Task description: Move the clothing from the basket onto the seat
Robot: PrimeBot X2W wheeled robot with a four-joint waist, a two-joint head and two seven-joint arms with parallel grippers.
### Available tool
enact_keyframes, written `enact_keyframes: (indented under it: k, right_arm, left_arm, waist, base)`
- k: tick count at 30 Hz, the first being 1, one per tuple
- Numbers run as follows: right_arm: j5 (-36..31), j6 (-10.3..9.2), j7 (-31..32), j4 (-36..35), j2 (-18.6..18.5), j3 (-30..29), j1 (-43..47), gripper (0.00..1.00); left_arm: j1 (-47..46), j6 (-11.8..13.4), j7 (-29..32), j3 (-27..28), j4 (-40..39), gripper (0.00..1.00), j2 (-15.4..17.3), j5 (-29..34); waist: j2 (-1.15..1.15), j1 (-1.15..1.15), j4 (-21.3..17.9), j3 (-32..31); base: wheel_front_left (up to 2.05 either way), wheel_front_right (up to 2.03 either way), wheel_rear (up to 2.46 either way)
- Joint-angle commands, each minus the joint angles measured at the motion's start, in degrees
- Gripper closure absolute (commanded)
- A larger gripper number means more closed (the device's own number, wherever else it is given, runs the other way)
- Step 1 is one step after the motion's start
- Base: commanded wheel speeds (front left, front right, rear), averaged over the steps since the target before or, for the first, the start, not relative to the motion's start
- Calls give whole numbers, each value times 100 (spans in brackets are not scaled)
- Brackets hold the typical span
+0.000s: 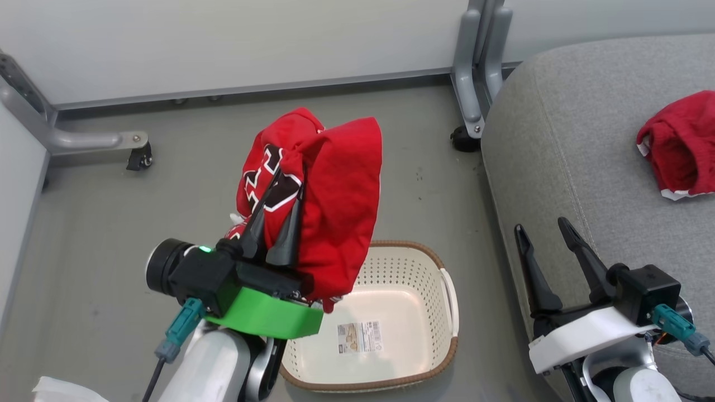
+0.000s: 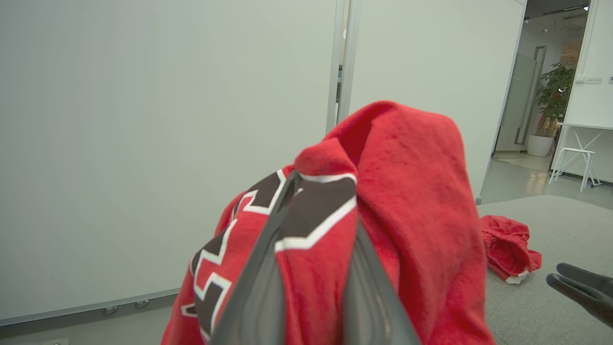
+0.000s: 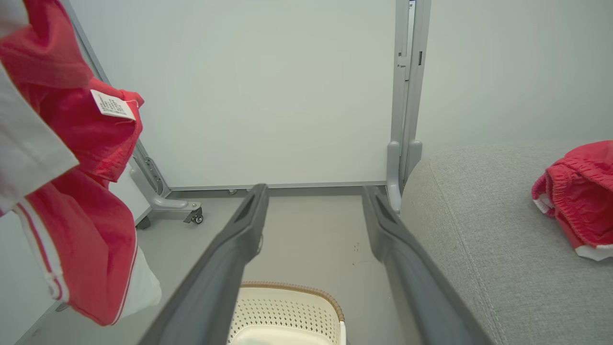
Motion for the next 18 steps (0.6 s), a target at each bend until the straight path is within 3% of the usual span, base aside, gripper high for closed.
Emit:
enact_keyframes:
  k: [1, 18]
  right_arm:
    - [12, -2, 26, -27, 8, -7, 94, 0]
    - [30, -2, 106, -100, 40, 35, 261, 0]
  left_arm:
    - [93, 23, 7, -20, -28, 100, 37, -11]
    - [255, 108, 67, -64, -136, 100, 118, -88]
  waist:
    - [0, 1, 30, -111]
    - [0, 1, -1, -222]
  base:
    - [0, 0, 0]
    - [0, 0, 0]
